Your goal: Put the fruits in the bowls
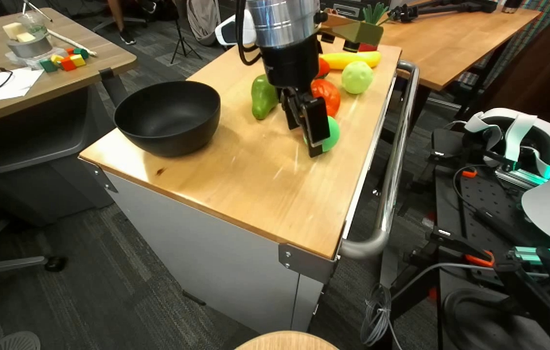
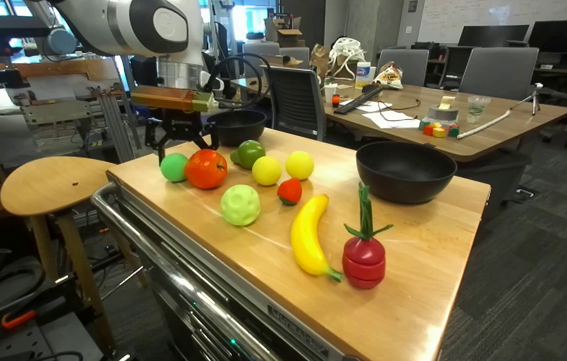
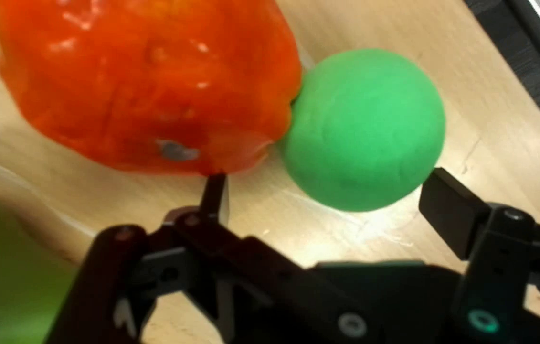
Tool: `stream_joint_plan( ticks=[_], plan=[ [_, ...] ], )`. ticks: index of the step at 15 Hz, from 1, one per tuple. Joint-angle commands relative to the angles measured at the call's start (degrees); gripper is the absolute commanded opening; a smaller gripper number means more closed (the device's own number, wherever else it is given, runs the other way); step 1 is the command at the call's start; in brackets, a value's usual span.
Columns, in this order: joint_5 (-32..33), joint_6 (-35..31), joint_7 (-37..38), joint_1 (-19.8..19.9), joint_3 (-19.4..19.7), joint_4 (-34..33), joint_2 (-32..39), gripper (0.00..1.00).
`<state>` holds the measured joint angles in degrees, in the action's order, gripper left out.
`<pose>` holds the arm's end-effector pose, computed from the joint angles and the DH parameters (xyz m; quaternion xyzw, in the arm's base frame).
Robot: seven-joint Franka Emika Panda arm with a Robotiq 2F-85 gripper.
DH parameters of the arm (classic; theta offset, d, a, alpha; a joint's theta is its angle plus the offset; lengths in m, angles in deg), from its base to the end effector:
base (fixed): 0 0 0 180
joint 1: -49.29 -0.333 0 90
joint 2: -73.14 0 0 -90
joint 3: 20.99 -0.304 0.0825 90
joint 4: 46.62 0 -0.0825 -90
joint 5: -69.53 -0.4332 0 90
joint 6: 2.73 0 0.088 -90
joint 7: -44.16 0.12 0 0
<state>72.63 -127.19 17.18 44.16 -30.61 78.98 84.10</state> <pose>0.5396 0.1412 0.2237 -0.9229 -0.3707 0.1037 0.0064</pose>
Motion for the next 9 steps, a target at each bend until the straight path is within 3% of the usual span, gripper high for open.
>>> stream_joint_plan(
  ticks=[1,4,5,6,9],
  plan=[
    [-0.55,5.82,0.58,-0.98,-0.65,-2.31,0.34,1.00],
    [0.58,7.93,1.42,-1.59,-0.78,-2.85,0.63,1.00],
    [1.07,8.25,1.90,-1.80,-0.70,-2.94,0.81,0.90],
    [1.52,8.67,2.35,-1.97,-0.61,-3.04,0.93,0.75],
    [2.50,9.14,3.34,-2.18,-0.48,-3.10,1.23,0.51]
  ],
)
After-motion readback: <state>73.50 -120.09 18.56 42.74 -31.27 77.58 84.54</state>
